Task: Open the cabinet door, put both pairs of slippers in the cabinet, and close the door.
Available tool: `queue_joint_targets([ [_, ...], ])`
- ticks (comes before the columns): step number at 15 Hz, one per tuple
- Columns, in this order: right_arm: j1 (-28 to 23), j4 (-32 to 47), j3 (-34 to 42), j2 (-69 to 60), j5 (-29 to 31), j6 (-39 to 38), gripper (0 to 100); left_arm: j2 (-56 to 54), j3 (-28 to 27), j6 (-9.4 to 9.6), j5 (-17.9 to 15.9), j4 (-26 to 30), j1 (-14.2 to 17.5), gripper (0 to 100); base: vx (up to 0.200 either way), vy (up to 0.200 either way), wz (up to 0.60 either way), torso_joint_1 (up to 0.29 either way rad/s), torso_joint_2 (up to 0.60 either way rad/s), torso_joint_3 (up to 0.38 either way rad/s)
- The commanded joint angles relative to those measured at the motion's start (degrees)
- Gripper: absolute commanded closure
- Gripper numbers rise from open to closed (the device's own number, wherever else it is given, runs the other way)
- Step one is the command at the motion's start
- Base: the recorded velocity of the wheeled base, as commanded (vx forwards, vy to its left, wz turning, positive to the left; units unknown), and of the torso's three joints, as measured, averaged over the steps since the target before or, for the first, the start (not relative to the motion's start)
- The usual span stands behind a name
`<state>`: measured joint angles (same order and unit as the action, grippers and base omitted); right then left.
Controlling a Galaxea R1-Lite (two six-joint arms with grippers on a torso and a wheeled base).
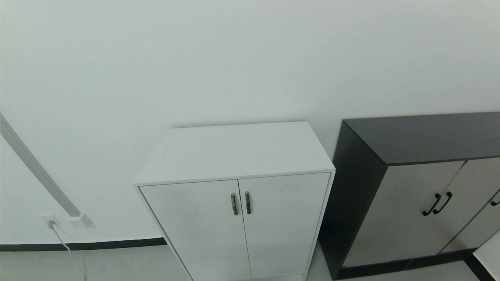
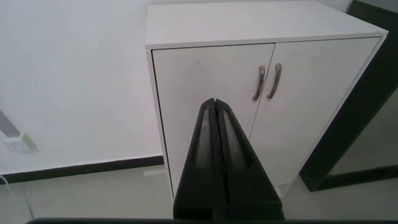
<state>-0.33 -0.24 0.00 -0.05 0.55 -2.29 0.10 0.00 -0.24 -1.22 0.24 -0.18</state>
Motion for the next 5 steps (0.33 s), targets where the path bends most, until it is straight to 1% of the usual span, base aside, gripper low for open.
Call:
queue_joint_targets([
  [1,-0.02,-0.02,0.00,0.14,-0.02,0.01,100,0.08,0.00,-0.02,-0.01,0.02,0.01,100,0.000,0.000,0.00,0.000,0.00,0.000],
  [5,-0.02,-0.02,0.00,0.14,-0.02,0.09,100,0.08,0.00,-0.02,-0.01,0.02,-0.08,100,0.000,0.000,0.00,0.000,0.00,0.000],
])
